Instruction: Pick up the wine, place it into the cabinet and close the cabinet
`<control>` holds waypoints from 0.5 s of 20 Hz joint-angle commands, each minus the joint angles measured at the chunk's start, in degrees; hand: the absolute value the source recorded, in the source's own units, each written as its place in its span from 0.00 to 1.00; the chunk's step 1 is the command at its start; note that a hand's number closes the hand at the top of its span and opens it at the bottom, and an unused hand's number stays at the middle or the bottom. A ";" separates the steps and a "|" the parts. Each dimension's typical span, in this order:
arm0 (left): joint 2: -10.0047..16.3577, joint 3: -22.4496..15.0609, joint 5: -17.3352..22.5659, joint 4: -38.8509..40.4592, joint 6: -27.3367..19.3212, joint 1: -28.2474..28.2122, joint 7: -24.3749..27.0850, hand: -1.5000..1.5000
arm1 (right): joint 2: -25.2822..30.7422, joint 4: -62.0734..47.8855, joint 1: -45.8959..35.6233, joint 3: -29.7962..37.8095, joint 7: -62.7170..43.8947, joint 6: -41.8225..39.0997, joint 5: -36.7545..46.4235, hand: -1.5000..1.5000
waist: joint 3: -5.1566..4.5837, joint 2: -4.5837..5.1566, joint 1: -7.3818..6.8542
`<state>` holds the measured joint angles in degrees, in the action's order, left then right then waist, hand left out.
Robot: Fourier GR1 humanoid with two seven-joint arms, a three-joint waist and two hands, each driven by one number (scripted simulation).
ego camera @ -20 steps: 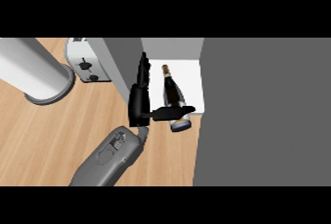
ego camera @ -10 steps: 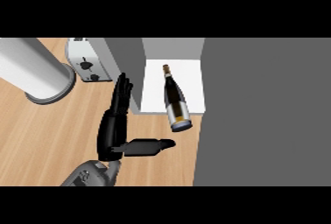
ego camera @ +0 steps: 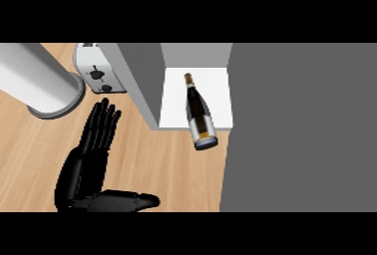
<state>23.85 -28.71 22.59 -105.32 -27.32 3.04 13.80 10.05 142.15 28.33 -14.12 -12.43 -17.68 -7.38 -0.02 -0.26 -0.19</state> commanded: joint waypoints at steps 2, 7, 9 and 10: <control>4.53 3.77 5.49 -1.09 10.12 -5.30 3.47 1.00 | 6.00 7.83 3.38 -0.95 -2.40 -6.51 -4.15 1.00 | -0.05 0.05 0.34; 8.53 9.09 8.67 -5.06 16.09 -10.56 3.44 1.00 | 8.09 7.56 3.59 4.64 -0.60 -8.76 -5.25 1.00 | 0.02 0.06 0.34; 6.79 10.01 8.05 -2.66 18.38 -11.45 6.45 1.00 | 4.37 4.01 1.91 0.05 -0.51 -6.95 -3.16 1.00 | 0.01 0.15 0.27; 6.62 8.23 6.64 -6.41 17.21 -14.48 6.21 1.00 | 5.23 3.99 3.71 -0.09 1.93 -8.91 -1.53 1.00 | 0.03 0.06 0.26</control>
<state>29.88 -21.64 29.08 -108.68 -12.61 -6.99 19.04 14.52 141.81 29.10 -13.73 -10.45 -24.21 -7.00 -0.10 -0.11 -0.01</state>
